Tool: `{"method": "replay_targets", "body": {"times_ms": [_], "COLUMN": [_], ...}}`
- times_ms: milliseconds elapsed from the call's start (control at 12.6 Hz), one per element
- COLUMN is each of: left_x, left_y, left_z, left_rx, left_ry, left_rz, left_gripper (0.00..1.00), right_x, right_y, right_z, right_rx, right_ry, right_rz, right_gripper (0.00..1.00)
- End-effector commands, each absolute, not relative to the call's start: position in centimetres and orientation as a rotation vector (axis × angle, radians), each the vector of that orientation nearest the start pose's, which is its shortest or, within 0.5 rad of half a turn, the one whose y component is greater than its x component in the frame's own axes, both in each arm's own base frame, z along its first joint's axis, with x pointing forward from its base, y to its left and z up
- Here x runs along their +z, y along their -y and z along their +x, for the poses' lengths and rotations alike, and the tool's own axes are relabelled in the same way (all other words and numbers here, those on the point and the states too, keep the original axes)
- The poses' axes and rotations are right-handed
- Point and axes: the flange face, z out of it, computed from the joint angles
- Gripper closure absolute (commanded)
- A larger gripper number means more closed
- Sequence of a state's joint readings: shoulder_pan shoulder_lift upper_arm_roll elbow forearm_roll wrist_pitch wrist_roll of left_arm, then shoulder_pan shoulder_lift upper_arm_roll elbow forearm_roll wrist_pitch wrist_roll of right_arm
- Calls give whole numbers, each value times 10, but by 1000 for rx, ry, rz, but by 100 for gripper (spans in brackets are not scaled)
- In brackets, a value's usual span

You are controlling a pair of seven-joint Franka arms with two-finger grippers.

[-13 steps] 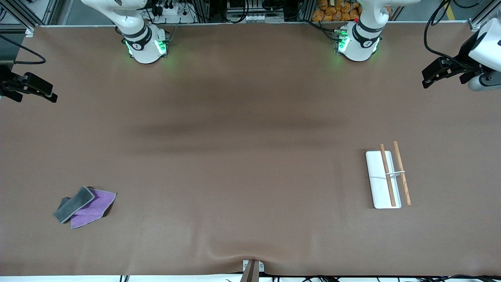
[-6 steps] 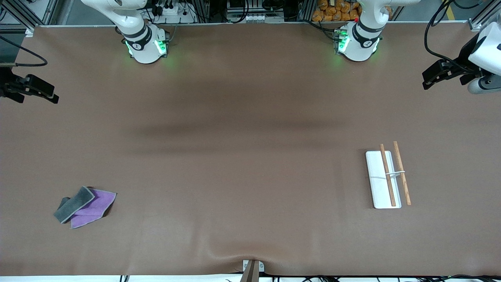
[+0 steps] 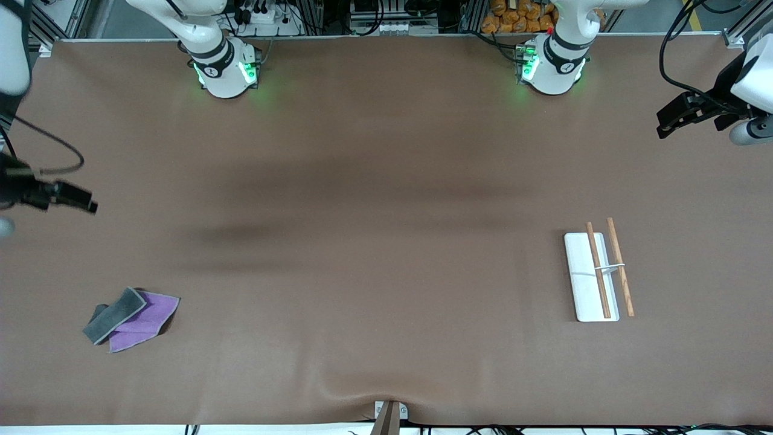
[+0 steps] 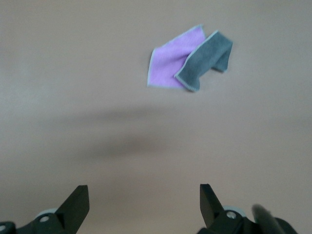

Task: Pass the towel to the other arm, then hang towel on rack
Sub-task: 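Reach the right gripper down to the purple towel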

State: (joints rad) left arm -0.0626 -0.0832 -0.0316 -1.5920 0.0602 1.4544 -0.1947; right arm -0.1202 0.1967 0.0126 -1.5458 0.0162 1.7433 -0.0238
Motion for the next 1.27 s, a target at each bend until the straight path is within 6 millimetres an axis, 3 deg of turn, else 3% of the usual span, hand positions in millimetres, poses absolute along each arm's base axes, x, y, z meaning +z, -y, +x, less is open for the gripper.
{"method": "replay_targets", "body": {"times_ms": [0,158,396,554,792,950,1108,1188], "left_x": [656,656,655,654,652,648,648,648], "left_y": [40,40,40,40,41,42,41,41], "left_z": [515,516,516,516,518,520,520,520], "left_rx": [70,70,73,75,77,89,89,89], "left_ry": [146,146,144,146,145,138,140,143], "left_rz": [-3055,-3055,-3055,-3054,-3054,-3053,-3053,-3053], "left_gripper": [0,0,0,0,0,0,0,0], "right_x": [492,464,422,384,330,297,283,264], "right_y": [82,82,89,93,118,124,120,121], "right_z": [650,670,695,707,718,719,723,722], "right_rx": [-56,-133,-261,-281,-294,-258,-300,-269], "right_ry": [19,159,509,754,1080,1159,1192,1190], "right_rz": [-3128,-3139,-3128,-3099,-3028,-2983,-2993,-2986], "right_gripper": [0,0,0,0,0,0,0,0]}}
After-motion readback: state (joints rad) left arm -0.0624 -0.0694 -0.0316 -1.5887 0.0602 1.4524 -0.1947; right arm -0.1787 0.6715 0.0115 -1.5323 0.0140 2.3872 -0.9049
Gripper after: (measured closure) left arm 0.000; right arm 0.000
